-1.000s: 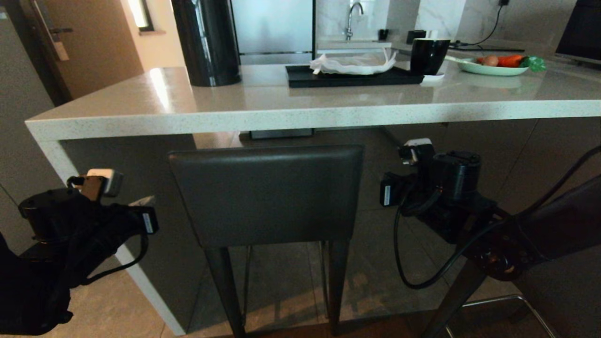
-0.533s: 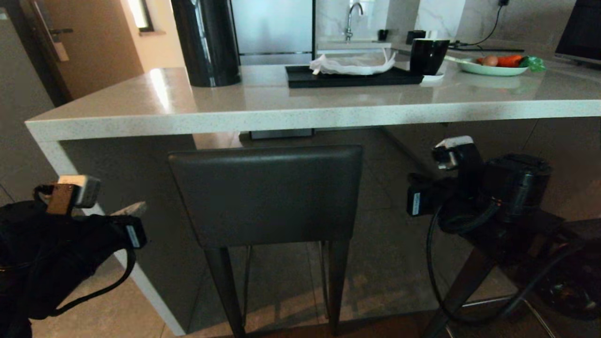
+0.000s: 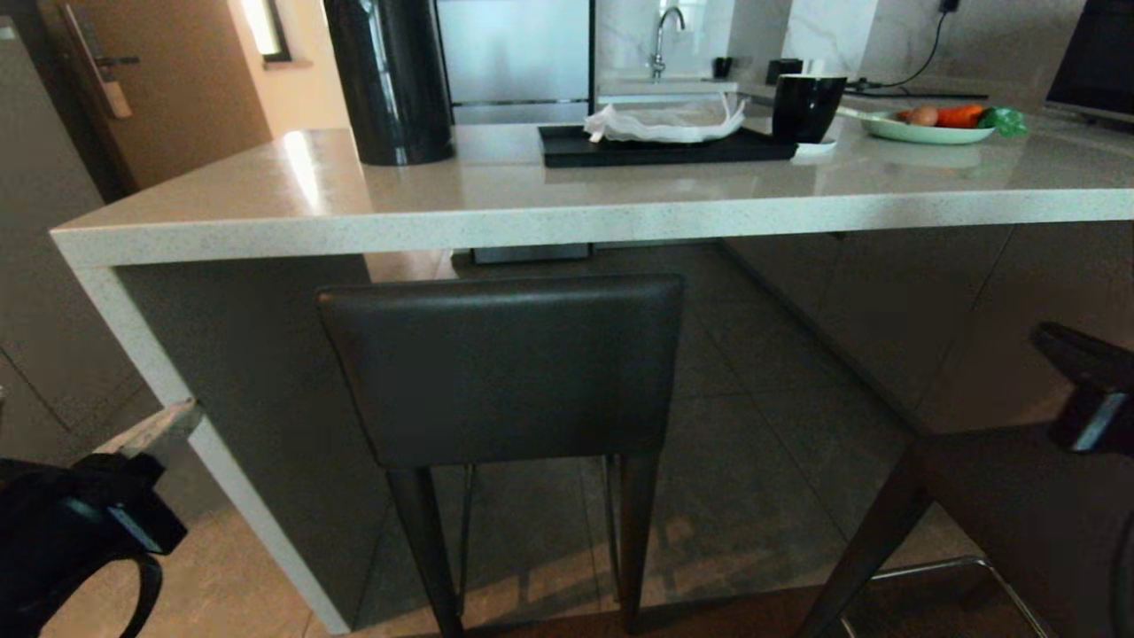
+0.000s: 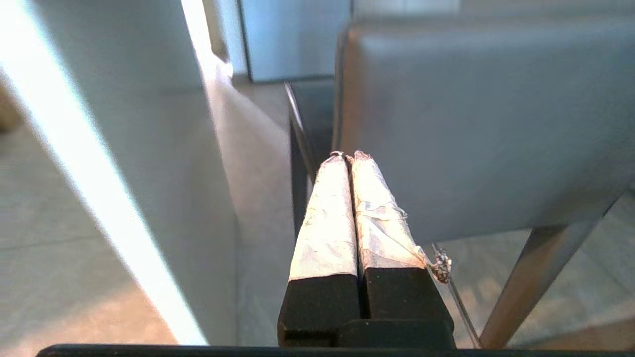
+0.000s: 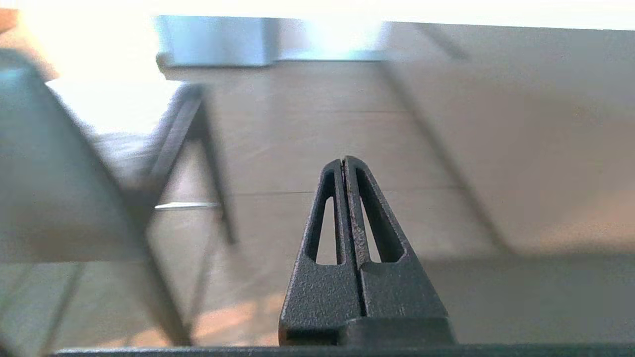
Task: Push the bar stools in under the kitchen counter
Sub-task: Push the gray chair back under the dining table
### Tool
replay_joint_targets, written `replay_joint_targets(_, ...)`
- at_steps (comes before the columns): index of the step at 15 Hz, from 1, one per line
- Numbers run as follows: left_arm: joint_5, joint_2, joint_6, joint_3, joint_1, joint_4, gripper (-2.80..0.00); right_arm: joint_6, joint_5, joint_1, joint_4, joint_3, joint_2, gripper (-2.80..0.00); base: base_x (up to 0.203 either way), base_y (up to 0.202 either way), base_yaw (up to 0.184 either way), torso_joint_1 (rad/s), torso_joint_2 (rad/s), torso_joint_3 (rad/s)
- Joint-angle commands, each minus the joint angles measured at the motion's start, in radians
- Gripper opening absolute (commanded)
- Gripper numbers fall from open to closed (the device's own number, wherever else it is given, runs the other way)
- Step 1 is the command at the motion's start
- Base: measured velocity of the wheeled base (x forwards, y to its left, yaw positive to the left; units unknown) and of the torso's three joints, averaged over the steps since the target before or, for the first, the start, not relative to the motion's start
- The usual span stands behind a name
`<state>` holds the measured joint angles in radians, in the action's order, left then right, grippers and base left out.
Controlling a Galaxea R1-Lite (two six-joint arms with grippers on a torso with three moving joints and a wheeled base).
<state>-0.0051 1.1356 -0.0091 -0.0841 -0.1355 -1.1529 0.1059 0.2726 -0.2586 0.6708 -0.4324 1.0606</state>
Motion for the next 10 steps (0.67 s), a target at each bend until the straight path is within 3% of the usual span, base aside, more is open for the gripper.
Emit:
replay_joint_targets(1, 0.042, -0.297, -0.004, -0.052, -0.005, 0.236, -2.80, 0.002, 0.001, 0.104, -0.152, 0.022, -0.312, -2.80, 0.000, 0.000, 0.000, 0.000, 0.00, 0.000)
replay_joint_targets(3, 0.076, -0.505, -0.022, -0.150, 0.023, 0.576, -2.80, 0.004, -0.001, 0.177, -0.338, 0.015, -0.489, -2.80, 0.000, 0.000, 0.000, 0.000, 0.00, 0.000)
replay_joint_targets(5, 0.090, -0.684, -0.033, -0.223, 0.054, 0.820, -2.80, 0.008, -0.003, 0.214, -0.553, -0.019, -0.640, -2.80, 0.000, 0.000, 0.000, 0.000, 0.00, 0.000)
replay_joint_targets(7, 0.082, -0.849, -0.031, -0.260, 0.081, 0.981, -2.80, 0.024, -0.015, 0.260, -0.730, -0.070, -0.765, -2.80, 0.000, 0.000, 0.000, 0.000, 0.00, 0.000)
replay_joint_targets(10, 0.007, -1.040, -0.009, -0.249, 0.128, 1.168, -2.80, 0.036, -0.016, 0.277, -0.814, -0.049, -0.864, -2.80, 0.000, 0.000, 0.000, 0.000, 0.00, 0.000)
